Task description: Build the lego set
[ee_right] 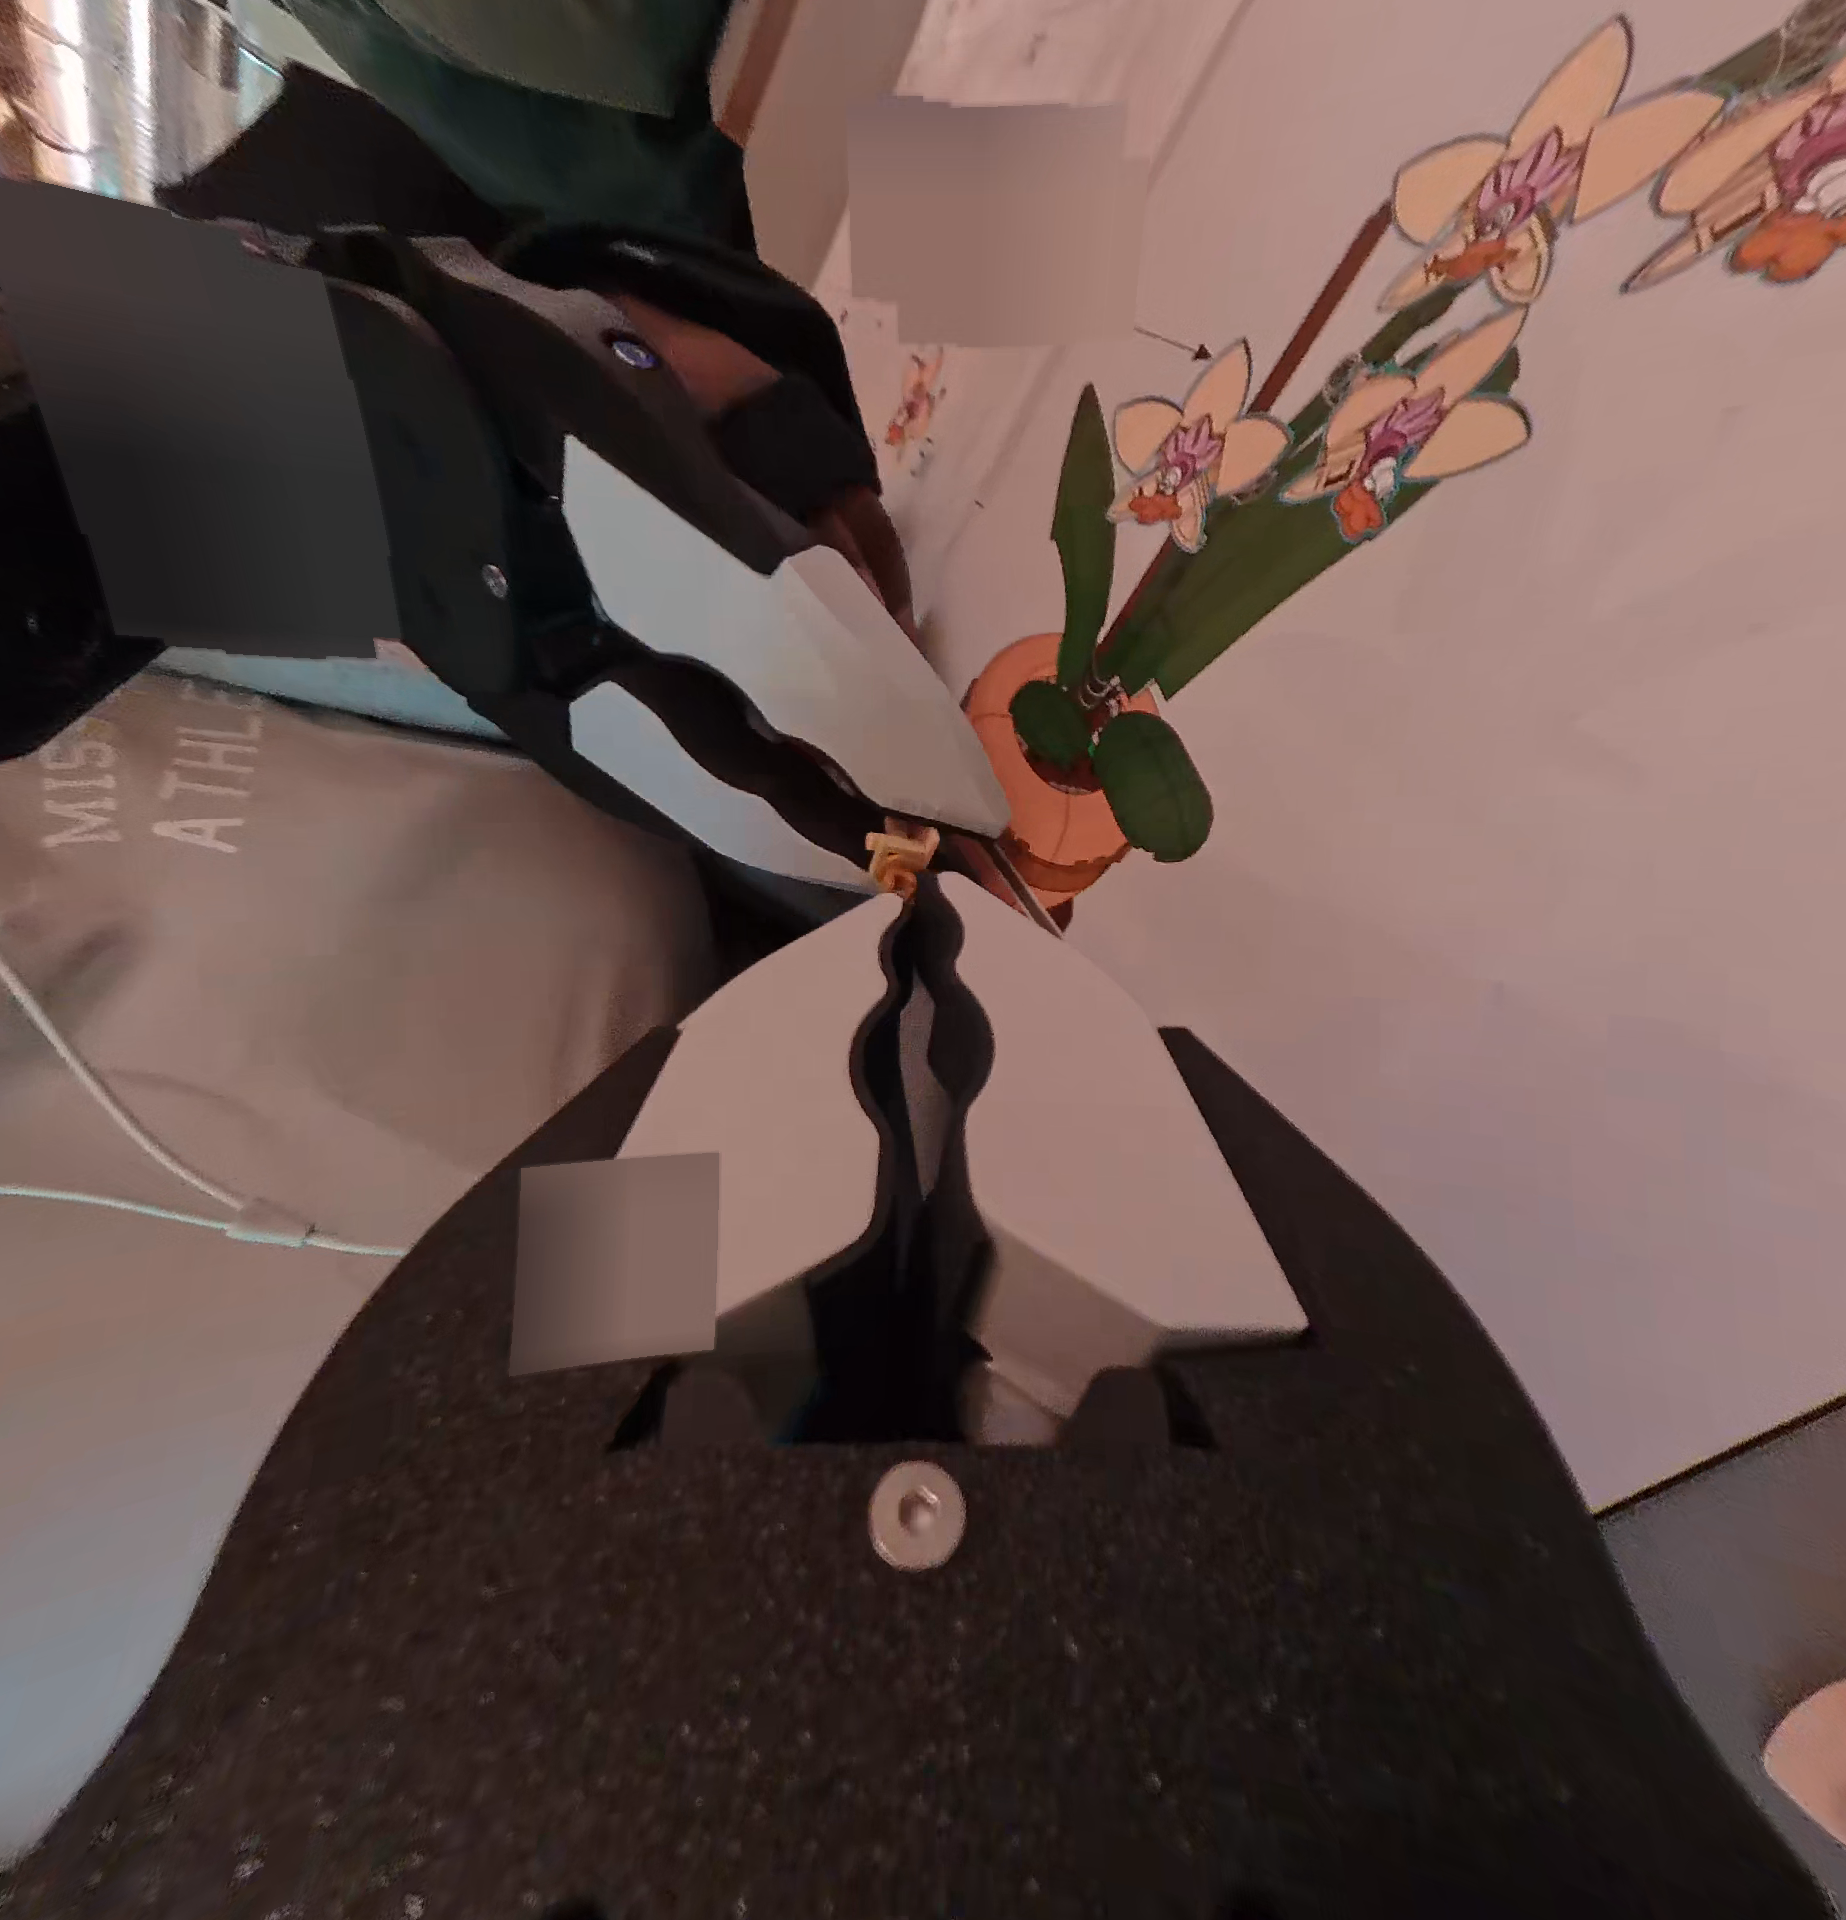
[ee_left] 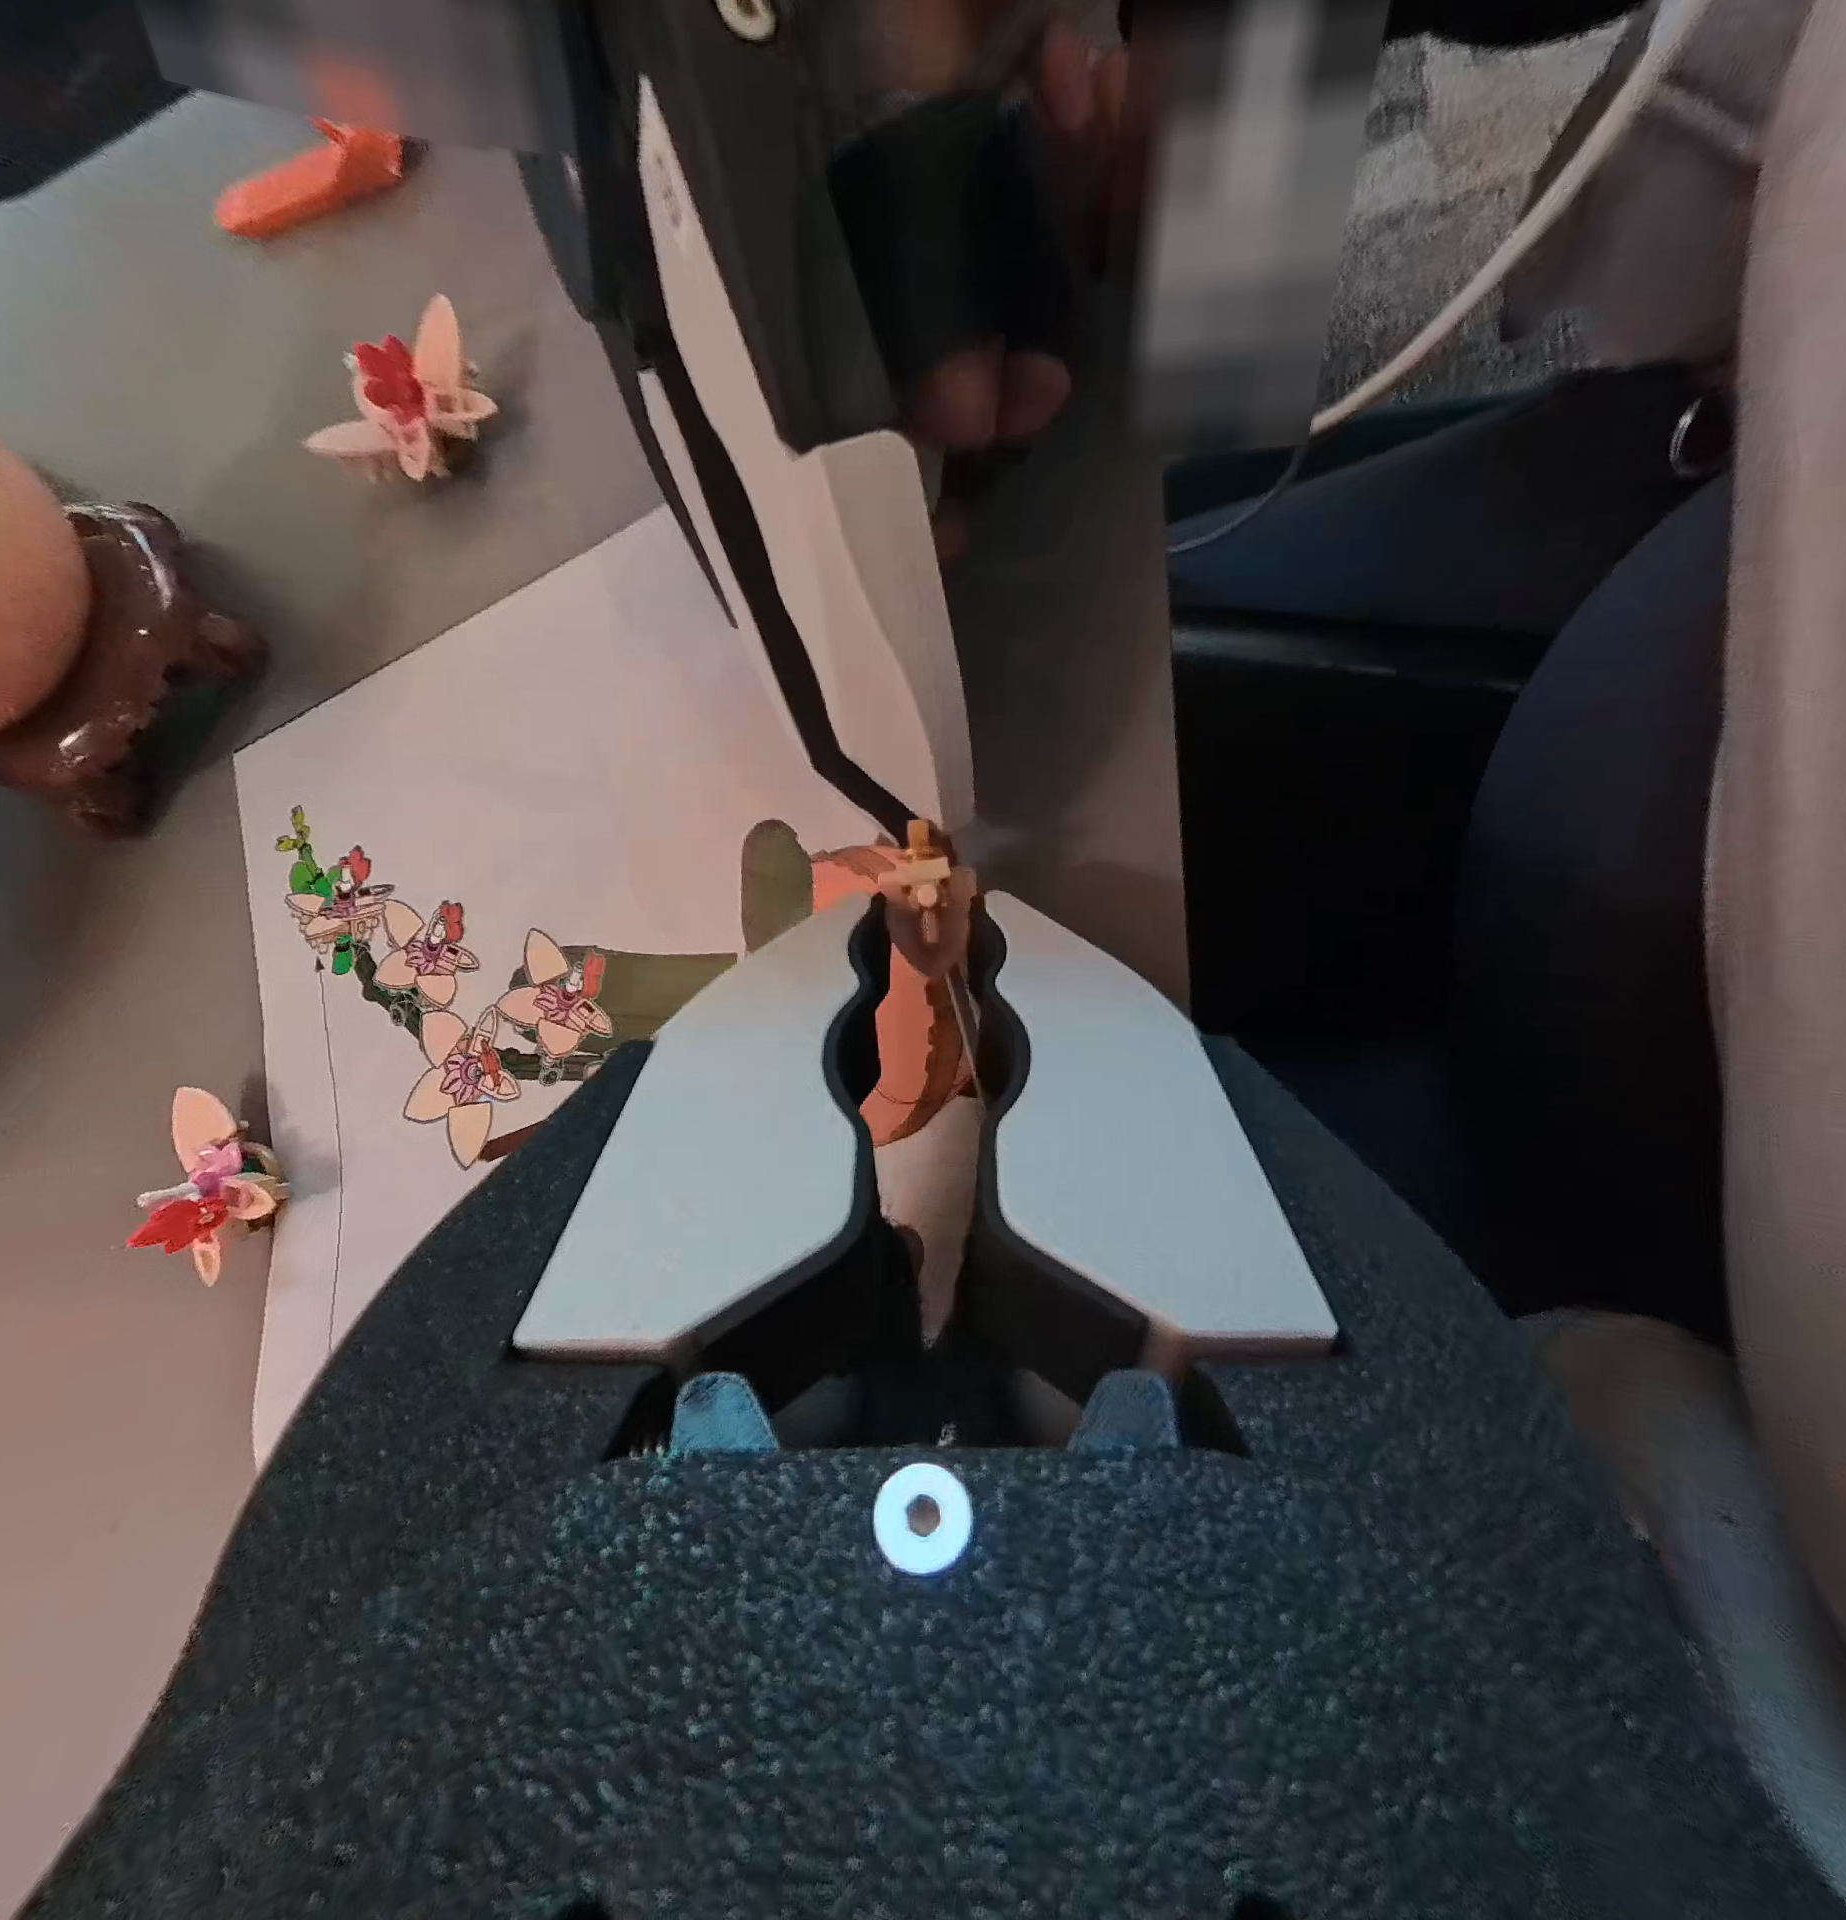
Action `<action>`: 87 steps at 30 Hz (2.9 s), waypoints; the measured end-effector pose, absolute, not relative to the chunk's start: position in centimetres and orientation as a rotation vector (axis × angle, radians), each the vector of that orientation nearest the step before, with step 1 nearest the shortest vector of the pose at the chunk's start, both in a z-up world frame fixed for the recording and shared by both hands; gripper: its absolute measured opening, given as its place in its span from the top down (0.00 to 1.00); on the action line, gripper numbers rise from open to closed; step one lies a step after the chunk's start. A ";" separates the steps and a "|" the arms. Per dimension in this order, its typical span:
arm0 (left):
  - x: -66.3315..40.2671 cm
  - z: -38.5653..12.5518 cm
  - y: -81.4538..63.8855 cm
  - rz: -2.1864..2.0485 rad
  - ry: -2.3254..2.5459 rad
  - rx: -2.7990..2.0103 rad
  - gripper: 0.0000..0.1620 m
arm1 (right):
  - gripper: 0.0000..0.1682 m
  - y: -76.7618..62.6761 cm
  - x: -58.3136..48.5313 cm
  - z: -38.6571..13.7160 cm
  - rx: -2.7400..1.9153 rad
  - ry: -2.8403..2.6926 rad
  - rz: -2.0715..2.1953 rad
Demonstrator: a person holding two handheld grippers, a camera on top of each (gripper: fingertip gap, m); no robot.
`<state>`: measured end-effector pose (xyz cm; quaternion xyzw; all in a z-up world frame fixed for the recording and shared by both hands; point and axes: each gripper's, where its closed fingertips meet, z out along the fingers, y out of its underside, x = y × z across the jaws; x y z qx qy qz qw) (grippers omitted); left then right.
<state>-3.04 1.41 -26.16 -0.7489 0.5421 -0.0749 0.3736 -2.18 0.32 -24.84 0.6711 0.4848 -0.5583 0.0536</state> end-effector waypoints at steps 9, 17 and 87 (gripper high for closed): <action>-2.9 -26.3 1.3 -0.184 1.491 -1.901 0.91 | 1.00 -0.1 -2.0 -25.3 1.992 1.517 -1.594; -3.2 -26.3 1.8 -0.255 1.392 -1.955 0.91 | 1.00 0.7 -2.3 -25.2 1.998 1.541 -1.594; -5.0 -24.7 2.0 -0.455 0.982 -2.012 0.91 | 0.95 9.4 -0.8 -26.2 2.209 2.670 -0.975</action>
